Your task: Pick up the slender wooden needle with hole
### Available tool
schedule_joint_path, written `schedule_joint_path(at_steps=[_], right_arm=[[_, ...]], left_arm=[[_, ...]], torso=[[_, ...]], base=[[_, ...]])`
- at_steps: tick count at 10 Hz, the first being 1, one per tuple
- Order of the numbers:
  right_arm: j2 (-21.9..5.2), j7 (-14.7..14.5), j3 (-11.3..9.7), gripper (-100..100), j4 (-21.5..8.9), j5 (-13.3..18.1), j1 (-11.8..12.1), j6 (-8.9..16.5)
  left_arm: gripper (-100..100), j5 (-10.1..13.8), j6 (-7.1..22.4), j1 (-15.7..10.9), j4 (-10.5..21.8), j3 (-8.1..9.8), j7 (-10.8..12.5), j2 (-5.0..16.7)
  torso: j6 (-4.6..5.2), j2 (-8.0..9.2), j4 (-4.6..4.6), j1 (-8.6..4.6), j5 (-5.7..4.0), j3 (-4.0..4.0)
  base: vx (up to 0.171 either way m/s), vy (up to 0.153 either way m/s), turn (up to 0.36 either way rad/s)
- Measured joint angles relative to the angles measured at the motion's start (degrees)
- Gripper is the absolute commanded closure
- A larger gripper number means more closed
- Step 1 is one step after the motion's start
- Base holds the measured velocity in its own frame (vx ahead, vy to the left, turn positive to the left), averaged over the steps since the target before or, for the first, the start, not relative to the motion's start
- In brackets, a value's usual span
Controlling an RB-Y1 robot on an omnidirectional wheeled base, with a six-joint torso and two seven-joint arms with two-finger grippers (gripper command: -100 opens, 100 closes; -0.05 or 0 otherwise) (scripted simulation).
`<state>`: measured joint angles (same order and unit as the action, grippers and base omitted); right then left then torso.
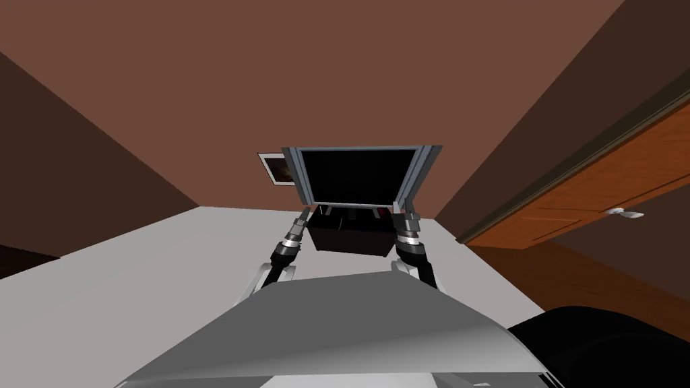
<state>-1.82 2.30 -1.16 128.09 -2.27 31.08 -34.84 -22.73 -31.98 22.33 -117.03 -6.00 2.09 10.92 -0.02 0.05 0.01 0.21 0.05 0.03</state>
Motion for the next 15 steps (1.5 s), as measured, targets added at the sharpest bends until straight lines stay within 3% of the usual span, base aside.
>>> schedule_joint_path(at_steps=[5, 9, 10, 15], right_arm=[[0.0, 0.0, 0.0, 0, 0.0, 0.0, 0.0, 0.0], [0.0, 0.0, 0.0, 0, 0.0, 0.0, 0.0, 0.0], [0.0, 0.0, 0.0, 0, 0.0, 0.0, 0.0, 0.0], [0.0, 0.0, 0.0, 0, 0.0, 0.0, 0.0, 0.0]], left_arm=[[-100, -8.3, -0.7, -2.9, 5.7, -0.99, -3.4, 3.3], [-100, -14.4, -1.1, -3.8, 8.4, -1.97, -5.9, 4.8], [-100, -16.0, -0.9, -4.8, 9.7, -2.12, -6.3, 6.1], [-100, -24.0, -1.8, -6.4, 15.0, -3.61, -10.6, 7.9]], torso=[[0.03, -0.04, -0.01, 0.01, 0.00, -0.02], [-0.02, -0.05, -0.01, -0.03, -0.01, -0.03], [0.03, -0.06, -0.01, 0.02, 0.00, -0.04], [0.02, -0.08, -0.02, -0.05, -0.01, -0.05]], base=[[-0.023, 0.055, -0.169], [-0.017, 0.036, -0.162], [-0.015, 0.051, -0.153], [-0.012, 0.030, -0.178]])
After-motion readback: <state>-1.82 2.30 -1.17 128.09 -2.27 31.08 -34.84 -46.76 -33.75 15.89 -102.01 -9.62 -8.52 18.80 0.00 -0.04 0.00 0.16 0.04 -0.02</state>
